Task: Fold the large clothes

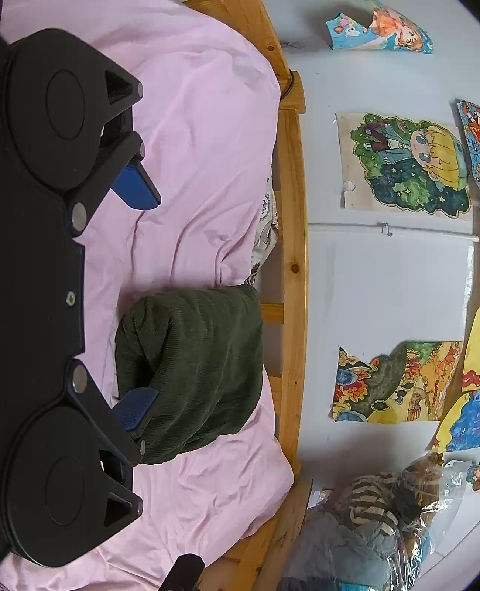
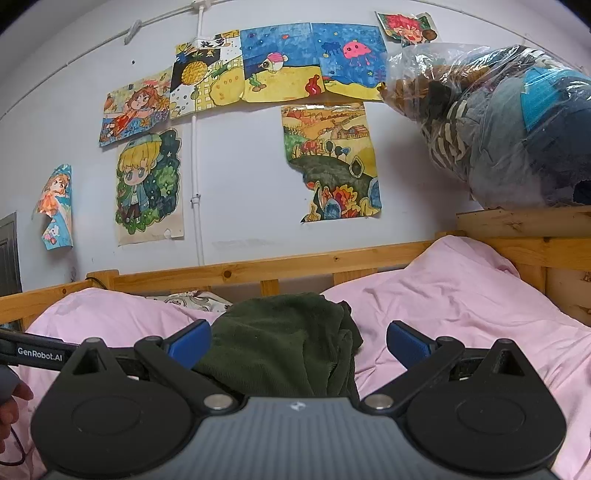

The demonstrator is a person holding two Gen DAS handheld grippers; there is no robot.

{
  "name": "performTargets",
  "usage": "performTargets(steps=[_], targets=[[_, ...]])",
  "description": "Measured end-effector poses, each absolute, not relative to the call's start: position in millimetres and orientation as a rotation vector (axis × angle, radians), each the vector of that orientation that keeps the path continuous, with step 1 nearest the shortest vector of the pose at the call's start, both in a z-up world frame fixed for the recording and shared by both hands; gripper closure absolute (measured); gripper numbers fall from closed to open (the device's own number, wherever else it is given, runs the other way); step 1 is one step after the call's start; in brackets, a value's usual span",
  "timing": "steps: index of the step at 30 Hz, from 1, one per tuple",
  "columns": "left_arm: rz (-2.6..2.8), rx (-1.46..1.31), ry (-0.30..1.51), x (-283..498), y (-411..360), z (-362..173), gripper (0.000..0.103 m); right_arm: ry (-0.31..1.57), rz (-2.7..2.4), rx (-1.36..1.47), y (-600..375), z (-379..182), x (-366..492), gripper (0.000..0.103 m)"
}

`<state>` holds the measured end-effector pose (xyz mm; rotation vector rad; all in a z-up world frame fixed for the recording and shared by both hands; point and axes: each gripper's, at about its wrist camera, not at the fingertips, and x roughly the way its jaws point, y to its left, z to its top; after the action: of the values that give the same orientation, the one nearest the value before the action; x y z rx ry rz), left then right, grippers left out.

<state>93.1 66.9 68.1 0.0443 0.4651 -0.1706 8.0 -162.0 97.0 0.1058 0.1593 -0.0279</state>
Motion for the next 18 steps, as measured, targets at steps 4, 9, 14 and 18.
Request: performTargets(steps=[4, 9, 14, 18], targets=[[-0.172, 0.045, 0.460, 91.3, 66.2, 68.8, 0.001, 0.161, -0.029, 0.107, -162.5, 96.7, 7.9, 0.000], [-0.173, 0.041, 0.458, 90.8, 66.8, 69.1, 0.001, 0.167, -0.033, 0.114, -162.9, 95.8, 8.5, 0.000], [-0.176, 0.041, 0.458, 91.2, 67.4, 69.7, 0.001, 0.173, -0.040, 0.120, -164.7, 96.1, 9.8, 0.000], [-0.176, 0.041, 0.458, 91.0, 67.1, 70.1, 0.001, 0.174, -0.044, 0.120, -164.5, 95.9, 9.7, 0.000]])
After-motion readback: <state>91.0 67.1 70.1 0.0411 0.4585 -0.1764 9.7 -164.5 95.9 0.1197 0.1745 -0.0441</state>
